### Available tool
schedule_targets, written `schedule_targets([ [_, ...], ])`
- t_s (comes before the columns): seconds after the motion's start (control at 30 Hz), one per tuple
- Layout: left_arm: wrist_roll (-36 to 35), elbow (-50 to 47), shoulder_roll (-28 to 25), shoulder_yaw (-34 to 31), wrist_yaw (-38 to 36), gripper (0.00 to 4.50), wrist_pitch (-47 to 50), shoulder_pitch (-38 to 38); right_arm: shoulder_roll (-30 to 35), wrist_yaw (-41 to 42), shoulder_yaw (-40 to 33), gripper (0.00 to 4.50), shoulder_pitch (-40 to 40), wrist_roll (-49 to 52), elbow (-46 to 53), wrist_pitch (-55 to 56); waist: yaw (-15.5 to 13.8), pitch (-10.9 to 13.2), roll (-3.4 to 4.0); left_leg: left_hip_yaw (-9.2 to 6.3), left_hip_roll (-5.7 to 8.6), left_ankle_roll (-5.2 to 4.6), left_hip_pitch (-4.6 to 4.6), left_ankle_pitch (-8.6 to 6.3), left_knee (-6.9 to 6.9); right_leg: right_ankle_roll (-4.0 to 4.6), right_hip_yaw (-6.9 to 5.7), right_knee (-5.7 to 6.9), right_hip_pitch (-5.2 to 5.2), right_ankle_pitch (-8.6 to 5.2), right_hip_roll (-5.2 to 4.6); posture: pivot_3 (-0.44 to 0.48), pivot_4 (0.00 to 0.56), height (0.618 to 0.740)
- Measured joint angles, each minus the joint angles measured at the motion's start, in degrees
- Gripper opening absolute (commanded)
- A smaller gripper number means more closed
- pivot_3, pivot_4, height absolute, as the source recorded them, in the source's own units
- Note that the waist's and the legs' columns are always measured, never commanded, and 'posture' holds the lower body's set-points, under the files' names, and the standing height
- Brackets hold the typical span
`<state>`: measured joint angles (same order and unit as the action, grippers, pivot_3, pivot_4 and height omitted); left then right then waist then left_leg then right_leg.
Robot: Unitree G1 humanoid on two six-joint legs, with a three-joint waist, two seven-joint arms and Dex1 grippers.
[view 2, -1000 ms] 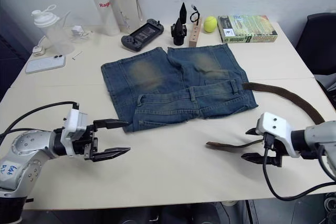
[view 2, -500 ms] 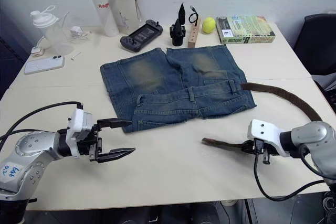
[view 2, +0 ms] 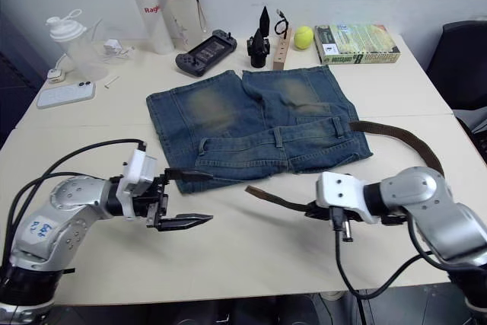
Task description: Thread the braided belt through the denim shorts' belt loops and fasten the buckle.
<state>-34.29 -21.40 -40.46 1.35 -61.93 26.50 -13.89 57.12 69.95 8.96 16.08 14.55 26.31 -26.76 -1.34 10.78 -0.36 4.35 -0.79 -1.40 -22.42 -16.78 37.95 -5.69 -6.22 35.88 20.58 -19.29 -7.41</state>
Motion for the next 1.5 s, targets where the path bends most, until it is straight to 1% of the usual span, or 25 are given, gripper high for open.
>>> schedule_targets([
  [0.17,1.3,3.2,1.3,3.7,-2.4,4.50,-0.6,-2.2,-1.1,-0.5,4.2,0.09,2.0,-0.5,3.2,-2.2,0.0,0.0,0.00,0.00,0.02,-0.02,-0.02,0.01,0.04,0.00,0.00,0.02,0.01,0.00,0.00,0.000,0.150,0.724],
  [0.27,2.6,5.2,2.0,5.4,-3.2,4.50,-1.2,-3.9,-1.6,-0.7,5.2,0.09,3.2,-0.5,4.1,-3.3,0.0,0.0,0.00,0.00,0.02,-0.02,-0.02,0.01,0.04,0.00,-0.01,0.03,0.03,0.00,0.01,0.000,0.150,0.724],
  [0.37,2.8,6.6,2.3,5.7,-3.8,4.50,-1.3,-4.6,-1.6,-0.8,5.8,0.09,3.9,-0.5,5.2,-4.2,0.0,0.0,0.00,0.00,0.02,-0.03,-0.03,0.01,0.04,0.00,-0.01,0.02,0.03,0.00,0.01,0.000,0.150,0.724],
  [0.6,3.4,6.6,2.3,6.5,-4.6,4.50,-1.3,-4.6,-1.6,-0.9,5.9,0.09,5.1,-0.4,6.2,-5.9,0.0,0.0,0.00,0.00,0.02,-0.04,-0.03,0.01,0.03,0.00,-0.01,0.02,0.02,0.00,0.00,0.000,0.150,0.724],
  [0.7,3.9,6.8,2.6,6.5,-4.5,3.77,-1.1,-4.7,-2.1,-1.2,6.0,0.00,5.4,0.3,7.2,-7.0,0.0,0.0,0.00,0.00,0.02,-0.05,-0.03,0.01,0.04,0.00,-0.01,0.02,0.02,0.00,0.00,0.000,0.150,0.724],
  [0.73,4.0,7.1,2.9,6.6,-4.5,3.40,-1.0,-4.9,-2.4,-1.3,6.1,0.00,5.6,0.7,7.4,-7.1,0.0,0.0,0.00,0.00,0.02,-0.05,-0.02,0.01,0.04,0.00,-0.01,0.03,0.02,0.00,0.00,0.000,0.150,0.724],
  [0.77,4.1,7.4,3.0,6.6,-4.5,2.89,-1.0,-4.9,-2.5,-1.4,6.1,0.00,5.7,0.8,7.4,-7.1,0.0,0.0,0.00,0.00,0.02,-0.05,-0.03,0.01,0.04,0.00,-0.01,0.03,0.02,0.00,0.00,0.000,0.150,0.724],
  [0.83,4.3,8.3,3.1,6.6,-4.5,2.11,-1.0,-5.0,-2.5,-1.5,6.1,0.00,6.0,0.8,7.5,-7.3,0.0,0.0,0.00,0.00,0.02,-0.05,-0.03,0.01,0.04,0.00,-0.01,0.02,0.02,0.00,-0.01,0.000,0.150,0.724],
  [0.87,4.3,8.5,3.1,6.6,-4.5,1.53,-0.9,-5.0,-2.5,-1.6,6.1,0.00,6.0,0.9,7.5,-7.4,0.0,0.0,0.00,0.00,0.02,-0.05,-0.03,0.01,0.04,0.00,-0.01,0.02,0.02,0.00,0.00,0.000,0.150,0.724],
  [0.9,4.3,8.5,3.1,6.6,-4.5,1.18,-0.9,-5.0,-2.5,-1.7,6.1,0.00,6.1,0.9,7.5,-7.5,0.0,0.0,0.00,0.00,0.02,-0.06,-0.03,0.01,0.04,0.00,-0.01,0.02,0.02,0.00,-0.01,0.000,0.150,0.724],
  [0.93,4.3,8.5,3.1,6.6,-4.5,0.63,-0.8,-5.0,-2.5,-1.7,6.1,0.00,6.1,1.1,7.5,-7.6,0.0,0.0,0.00,0.00,0.02,-0.06,-0.03,0.01,0.03,0.00,-0.01,0.01,0.02,0.00,-0.01,0.000,0.150,0.724],
  [0.97,4.4,8.5,3.1,6.6,-4.6,0.21,-0.8,-5.0,-2.5,-1.8,6.1,0.00,6.1,1.3,7.5,-7.8,0.0,0.0,0.00,0.00,0.02,-0.06,-0.03,0.01,0.04,0.00,-0.01,0.02,0.02,0.00,-0.01,0.000,0.150,0.724],
  [1.0,4.4,8.6,3.1,6.6,-4.6,0.03,-0.7,-5.0,-2.5,-1.9,6.1,0.00,6.2,1.4,7.5,-8.2,0.1,0.0,0.00,0.00,0.01,-0.06,-0.03,0.01,0.03,0.00,-0.01,0.02,0.02,0.00,-0.01,0.000,0.150,0.724],
  [1.23,4.7,8.6,3.3,6.6,-4.5,0.03,-0.8,-5.1,-2.7,-2.2,6.1,0.00,6.6,2.2,7.5,-9.6,0.0,0.0,0.00,0.00,0.01,-0.06,-0.03,0.00,0.03,0.00,-0.01,0.02,0.02,0.00,-0.01,0.000,0.150,0.724],
  [1.3,4.8,8.6,3.3,6.5,-4.6,0.00,-0.8,-5.1,-3.3,-2.8,6.0,0.88,6.6,2.5,7.4,-9.7,0.1,0.0,0.00,0.00,0.01,-0.06,-0.03,0.00,0.03,0.00,-0.01,0.02,0.02,0.00,-0.01,0.000,0.150,0.724],
  [1.33,4.8,8.6,3.4,6.6,-4.6,0.00,-0.8,-5.1,-4.1,-3.3,5.8,1.15,6.7,3.0,7.5,-9.8,0.1,0.0,0.00,-0.01,0.01,-0.06,-0.03,0.01,0.03,0.00,-0.01,0.02,0.02,0.00,-0.01,0.000,0.150,0.724],
  [1.4,4.7,8.6,3.8,6.6,-4.6,0.00,-0.6,-5.1,-6.2,-5.1,4.6,2.10,6.4,5.1,7.9,-11.7,0.1,0.0,0.00,-0.01,0.01,-0.06,-0.04,0.01,0.03,0.00,-0.01,0.02,0.02,0.00,-0.01,0.000,0.150,0.724],
  [1.43,4.6,8.6,3.9,6.6,-4.5,0.00,-0.1,-5.1,-7.0,-6.4,3.2,2.65,6.2,6.5,8.0,-13.1,0.0,0.0,0.00,-0.01,0.01,-0.06,-0.04,0.01,0.03,0.00,-0.01,0.03,0.02,0.00,-0.03,0.000,0.150,0.724],
  [1.5,3.5,8.6,4.3,6.4,-3.9,0.00,2.1,-4.6,-10.0,-10.1,-2.8,3.48,5.4,10.6,7.6,-17.8,0.0,0.0,-0.01,-0.05,0.02,-0.07,-0.05,0.01,0.04,-0.01,-0.04,0.01,-0.01,0.01,-0.04,0.000,0.150,0.724],
])
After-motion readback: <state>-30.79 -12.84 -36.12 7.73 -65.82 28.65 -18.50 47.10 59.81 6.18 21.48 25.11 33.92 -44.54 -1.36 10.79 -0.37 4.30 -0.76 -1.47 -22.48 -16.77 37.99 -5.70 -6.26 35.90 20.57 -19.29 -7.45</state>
